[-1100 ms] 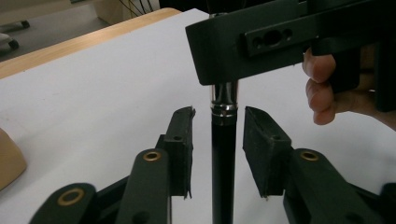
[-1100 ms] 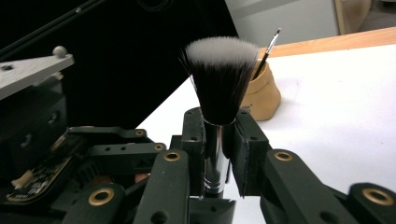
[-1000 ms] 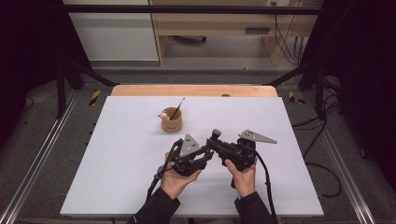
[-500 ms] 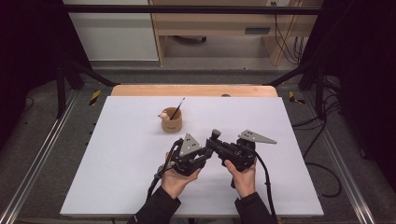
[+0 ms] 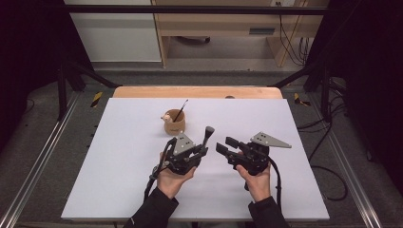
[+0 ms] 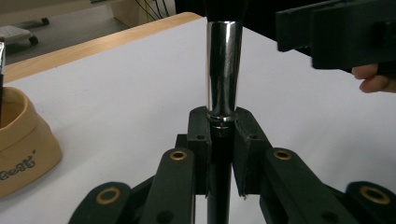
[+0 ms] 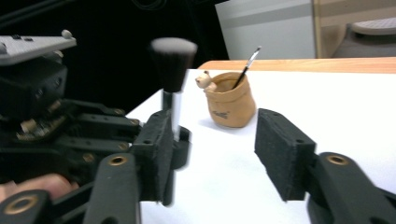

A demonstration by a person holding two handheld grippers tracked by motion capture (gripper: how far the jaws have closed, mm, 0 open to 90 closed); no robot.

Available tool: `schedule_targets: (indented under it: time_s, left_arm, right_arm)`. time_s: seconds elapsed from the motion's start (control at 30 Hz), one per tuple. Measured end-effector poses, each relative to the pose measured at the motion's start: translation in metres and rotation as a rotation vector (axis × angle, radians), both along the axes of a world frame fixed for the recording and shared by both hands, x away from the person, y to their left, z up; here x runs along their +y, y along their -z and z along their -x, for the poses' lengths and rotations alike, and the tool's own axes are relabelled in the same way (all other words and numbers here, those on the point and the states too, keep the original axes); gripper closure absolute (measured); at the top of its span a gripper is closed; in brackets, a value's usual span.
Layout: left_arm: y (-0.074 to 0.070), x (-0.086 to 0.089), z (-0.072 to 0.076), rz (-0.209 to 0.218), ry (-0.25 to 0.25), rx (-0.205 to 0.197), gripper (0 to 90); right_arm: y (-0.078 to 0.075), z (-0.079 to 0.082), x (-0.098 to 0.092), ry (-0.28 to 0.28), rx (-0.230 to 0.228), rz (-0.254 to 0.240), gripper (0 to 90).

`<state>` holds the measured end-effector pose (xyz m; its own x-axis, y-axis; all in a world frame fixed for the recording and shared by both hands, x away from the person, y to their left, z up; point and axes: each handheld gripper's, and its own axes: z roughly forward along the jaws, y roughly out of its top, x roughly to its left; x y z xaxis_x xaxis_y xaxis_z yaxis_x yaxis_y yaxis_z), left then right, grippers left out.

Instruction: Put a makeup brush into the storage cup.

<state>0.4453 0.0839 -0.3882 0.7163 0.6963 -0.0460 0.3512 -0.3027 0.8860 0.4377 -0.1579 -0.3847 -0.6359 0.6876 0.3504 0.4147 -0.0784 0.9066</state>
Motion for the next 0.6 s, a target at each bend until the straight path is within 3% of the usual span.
schedule_targets:
  time_s: [0.23, 0.6]
  left_arm:
    - [-0.005, 0.017, -0.005, 0.012, -0.008, -0.003, 78.7]
    - [-0.016, 0.048, -0.010, 0.042, -0.043, -0.027, 78.6]
  right_arm:
    - [0.002, 0.001, -0.012, 0.043, -0.029, 0.091, 32.9]
    - [0.006, 0.004, -0.031, 0.088, -0.054, 0.167, 20.2]
